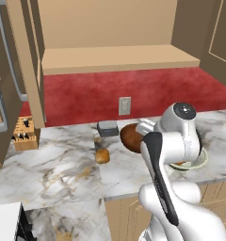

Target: Pick both bowls and place them on the counter. Then place the hotdog bun in one bowl and place the potato in the other bowl.

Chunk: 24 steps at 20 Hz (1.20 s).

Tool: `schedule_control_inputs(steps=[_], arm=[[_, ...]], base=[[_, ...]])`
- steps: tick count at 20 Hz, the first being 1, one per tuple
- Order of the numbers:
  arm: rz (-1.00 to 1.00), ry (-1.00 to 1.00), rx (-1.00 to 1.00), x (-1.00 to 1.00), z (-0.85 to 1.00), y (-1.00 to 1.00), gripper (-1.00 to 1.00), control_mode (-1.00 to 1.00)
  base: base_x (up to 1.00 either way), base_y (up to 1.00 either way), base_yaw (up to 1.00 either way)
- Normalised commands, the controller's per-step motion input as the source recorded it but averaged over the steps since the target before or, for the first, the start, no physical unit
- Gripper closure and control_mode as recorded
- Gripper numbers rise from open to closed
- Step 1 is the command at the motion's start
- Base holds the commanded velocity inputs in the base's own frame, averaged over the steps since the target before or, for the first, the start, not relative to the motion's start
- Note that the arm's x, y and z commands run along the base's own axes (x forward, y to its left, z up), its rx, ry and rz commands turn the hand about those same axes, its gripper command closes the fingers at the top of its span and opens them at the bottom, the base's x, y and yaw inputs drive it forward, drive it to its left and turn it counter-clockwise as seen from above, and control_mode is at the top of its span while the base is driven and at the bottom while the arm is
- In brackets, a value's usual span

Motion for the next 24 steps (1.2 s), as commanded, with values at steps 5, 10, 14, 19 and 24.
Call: schedule_control_inputs(steps=[5,10,14,19,24], arm=[[0.23,0.01,0.00,-0.02,0.00,0.37,-1.00,-1.00],[0.30,0.02,0.00,0.00,0.00,0.21,-1.00,-1.00],[0.10,0.00,0.00,0.00,-0.02,0.40,-1.00,-1.00],[0.00,0.08,0.00,0.00,-0.04,0.40,-1.00,-1.00],[0.00,0.10,0.00,0.12,-0.04,0.23,-1.00,-1.00]], base=[[0.00,0.00,0.00],[0.00,0.00,0.00],[0.00,0.00,0.00],[0.00,0.00,0.00],[0.00,0.00,0.00]])
